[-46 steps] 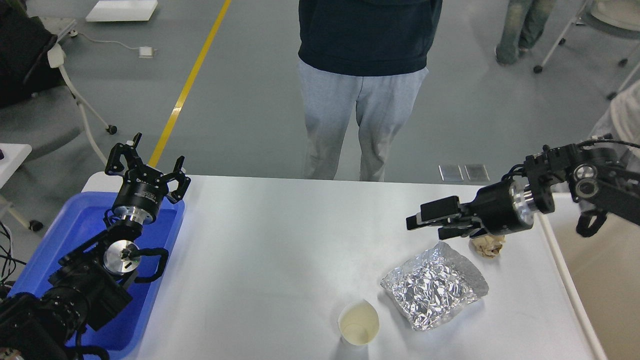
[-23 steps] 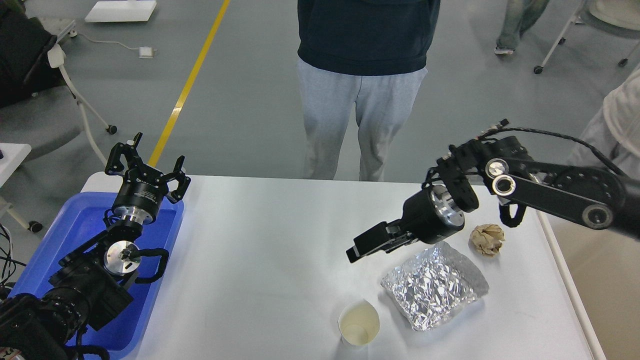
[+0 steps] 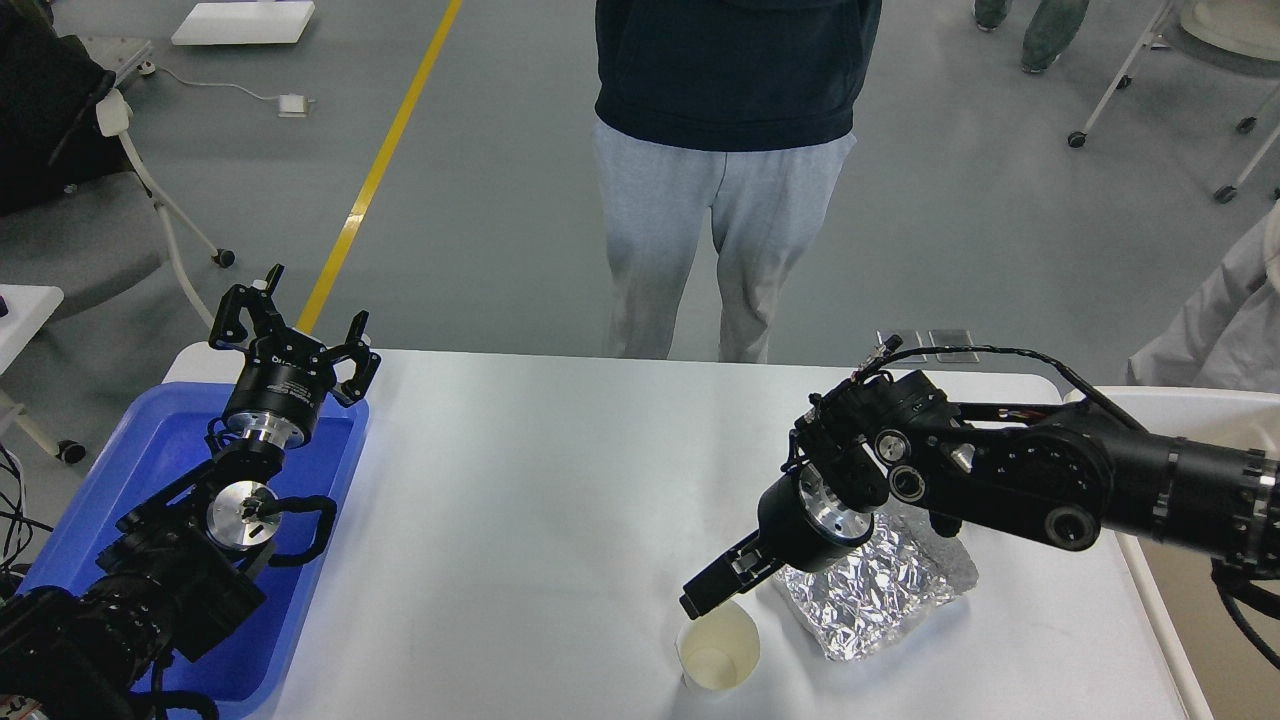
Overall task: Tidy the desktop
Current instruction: 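Lower the right gripper onto the paper cup and close it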
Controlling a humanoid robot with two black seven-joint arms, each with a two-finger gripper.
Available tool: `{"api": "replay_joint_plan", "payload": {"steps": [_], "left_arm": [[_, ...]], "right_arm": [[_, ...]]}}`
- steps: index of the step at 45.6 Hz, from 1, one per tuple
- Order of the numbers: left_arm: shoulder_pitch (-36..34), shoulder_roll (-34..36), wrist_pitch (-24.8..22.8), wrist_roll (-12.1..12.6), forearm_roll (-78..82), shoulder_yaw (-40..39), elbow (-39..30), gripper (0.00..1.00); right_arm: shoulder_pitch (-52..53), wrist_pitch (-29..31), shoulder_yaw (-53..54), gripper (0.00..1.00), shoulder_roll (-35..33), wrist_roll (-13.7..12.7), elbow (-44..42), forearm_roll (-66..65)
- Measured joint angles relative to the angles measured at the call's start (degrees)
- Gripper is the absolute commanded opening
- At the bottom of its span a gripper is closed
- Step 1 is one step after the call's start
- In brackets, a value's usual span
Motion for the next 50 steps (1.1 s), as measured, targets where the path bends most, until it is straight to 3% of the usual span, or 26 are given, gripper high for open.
{"api": "replay_joint_plan", "payload": {"steps": [12,21,27,30,35,50], "left_arm": [[0.05,0.02,0.00,-0.01,0.00,0.00,0.00,1.00],[0.05,0.02,0.00,-0.06,0.00,0.00,0.00,1.00],[0.05,0.02,0.00,-0.06,0.00,0.00,0.00,1.00],[0.05,0.03,0.00,-0.06,0.00,0.00,0.00,1.00],[0.05,0.04,0.00,-0.06,0.00,0.00,0.00,1.00],[0.05,0.01,0.00,-0.03,0.00,0.00,0.00,1.00]], "right_arm": [[-3.27,-1.79,-0.23,1.00,0.18,0.79,-1.35,-3.36],[-5.62,-3.04,-0.35,0.98,0.22,3.74,-1.88,-7.33],[-6.74,-4.51,-0.45,0.76,0.19,5.14,-2.17,-9.21],[-7.31,-5.28,-0.59,0.37,0.22,5.67,-2.45,-10.09],[-7.99,-6.11,-1.12,0.00,0.29,6.31,-2.97,-11.64],[-7.89,-7.07,-2.07,0.00,-0.40,7.13,-3.65,-14.25]]}}
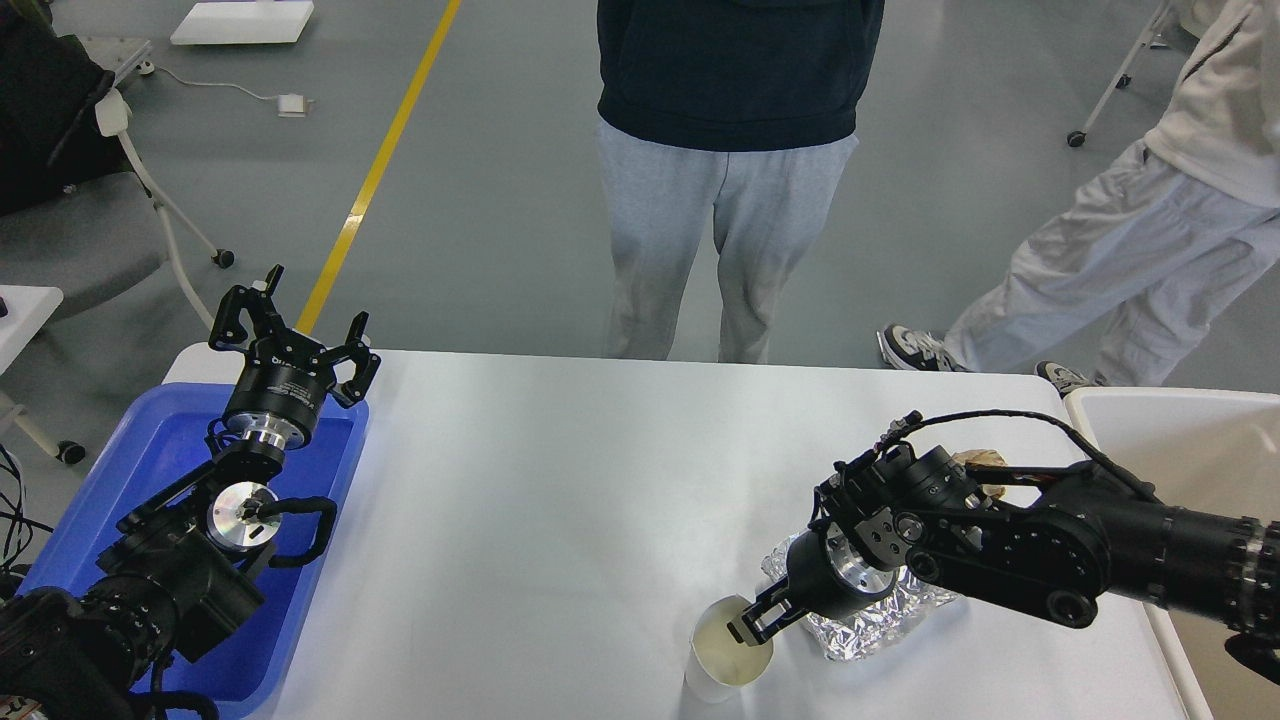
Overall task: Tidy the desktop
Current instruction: 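Lower the right gripper onto the paper cup and close it, then lift the cup with the right gripper and carry it toward the bin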
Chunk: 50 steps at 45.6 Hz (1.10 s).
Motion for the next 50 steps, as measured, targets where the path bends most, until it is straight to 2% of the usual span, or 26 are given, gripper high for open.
{"api": "replay_joint_plan", "payload": {"steps": [19,32,40,50], "left_arm": [[-0.06,-0.02,-0.07,0.01,0.00,0.00,-0.05,1.00],[-0.04,0.01,-0.06,0.01,0.02,0.00,-0.03,1.00],[0.01,0.10,0.00,0.01,0.02,0.00,-0.01,1.00],[0.01,0.15,0.00,0.01,-0.01,0.00,0.00,1.00]], "right_arm": [[4.15,0.65,-0.79,0.00,-2.99,0.24,2.25,0.77],[14.42,3.52,-2.78,0.00,-10.89,0.21,7.72,7.68],[22.21,7.28,-2.93,0.00,-16.91,0.20,11.42,10.08],[29.69,9.48,-2.62,0.00,-22.66,0.16,12.96,12.51]]}}
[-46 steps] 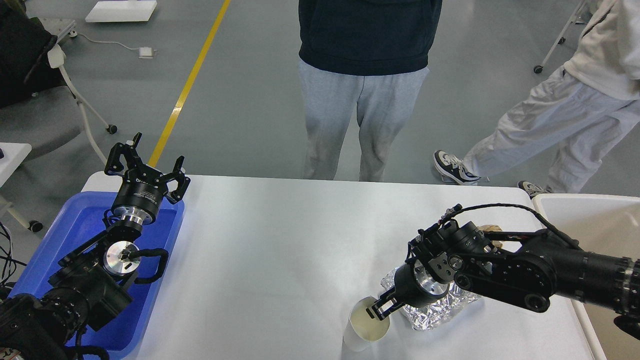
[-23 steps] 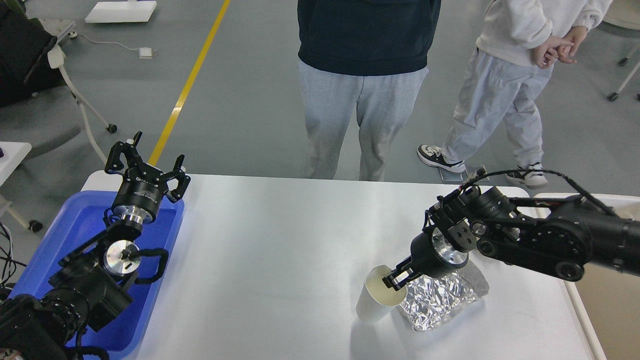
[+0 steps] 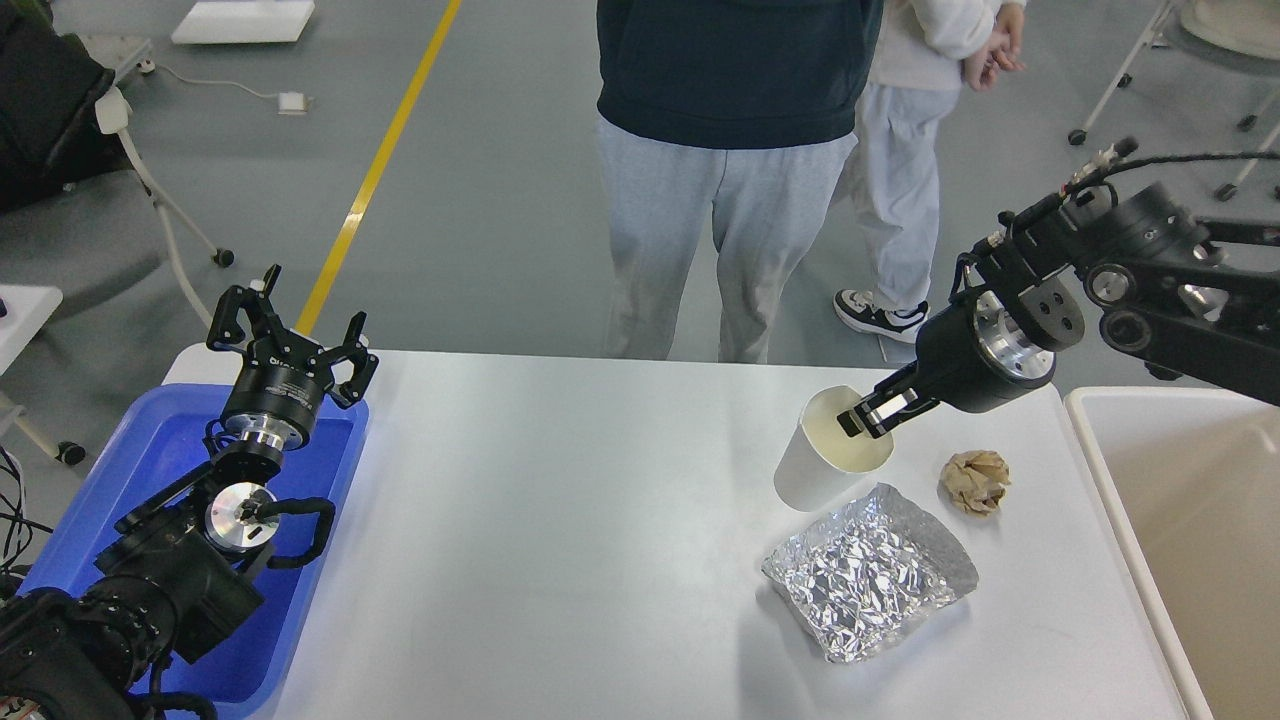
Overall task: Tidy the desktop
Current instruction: 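Lift the cup with the right gripper and carry it toward the bin, then move the cup over the white bin and release it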
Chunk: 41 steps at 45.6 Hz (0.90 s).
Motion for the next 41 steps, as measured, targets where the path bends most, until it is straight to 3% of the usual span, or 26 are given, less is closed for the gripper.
{"api": "replay_joint_plan", "payload": {"steps": [27,41], "left_arm": [[0.01,0.02,0.20,-0.10,-0.08,-0.14,0.00,1.00],[0.00,0.01,0.19,-0.10,-0.09,-0.11,0.00,1.00]], "right_arm": [[3.54,-0.07,0.68,0.00,-11.46,0.08,0.44,1.96],[-4.29,-4.79,6.13,0.00,-18.82,0.13,-2.14,2.77]]}}
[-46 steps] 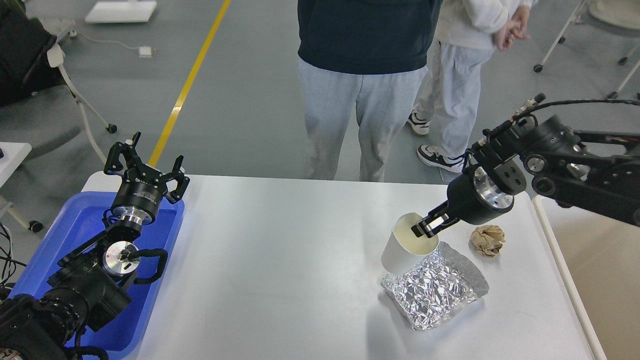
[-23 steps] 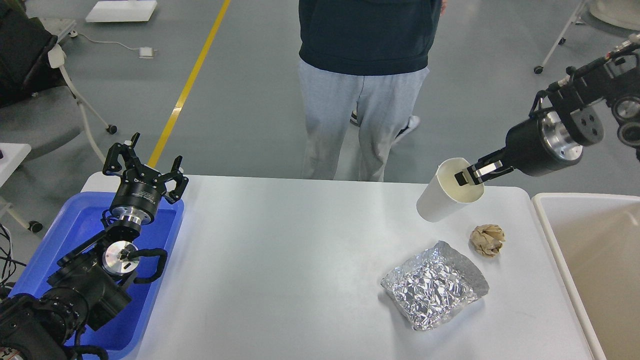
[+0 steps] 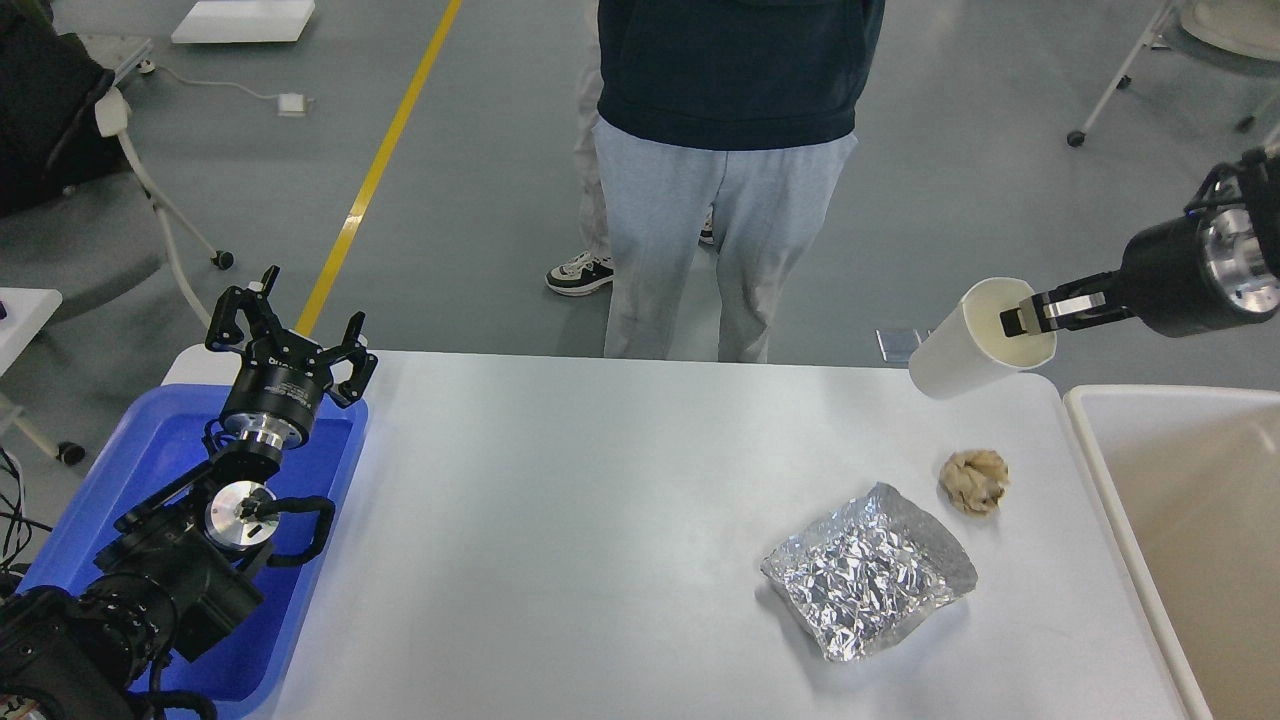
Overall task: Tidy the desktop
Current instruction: 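Move the cup over the white bin and release it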
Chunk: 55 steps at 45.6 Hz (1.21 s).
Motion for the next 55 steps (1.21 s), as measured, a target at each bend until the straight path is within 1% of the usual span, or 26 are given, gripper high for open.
{"api": "replay_joint_plan", "payload": {"steps": [4,12,27,34,41,45,50,55], "left_arm": [[0.00,0.01,-0.02,0.00,0.00,0.01,0.00,1.00],[-0.01,0.01,-0.05,0.00,0.00,0.01,0.01,1.00],[0.00,0.00,-0.04,0.00,0.01,0.01,0.00,1.00],[0.01,0.00,-0.02,0.00,0.01,0.01,0.00,1.00],[0.01,0.00,-0.01,0.00,0.01,0.01,0.00,1.00],[0.01,0.00,-0.01,0.00,0.01,0.01,0.00,1.00],[0.01,0.02,-0.01,0.00,0.00,0.01,0.00,1.00],[0.01,0.01,-0.01,0.00,0.01,0.01,0.00,1.00]], "right_arm": [[-4.04,-1.79,3.43,0.00,-2.19,0.02,-0.77,1.08],[-13.01,-7.50,8.82,0.00,-6.56,0.03,-3.47,7.05],[-28.69,-23.33,11.97,0.00,-12.08,0.93,-6.73,27.19],[-34.75,-29.28,12.26,0.00,-13.34,1.67,-8.73,36.61],[-40.28,-33.40,12.20,0.00,-13.36,2.04,-11.83,47.07],[-43.07,-35.94,12.14,0.00,-12.22,2.16,-13.77,51.63],[-46.50,-38.48,12.14,0.00,-9.43,2.20,-17.35,56.38],[-49.86,-40.03,12.33,0.00,-4.21,2.20,-23.38,61.04]]}}
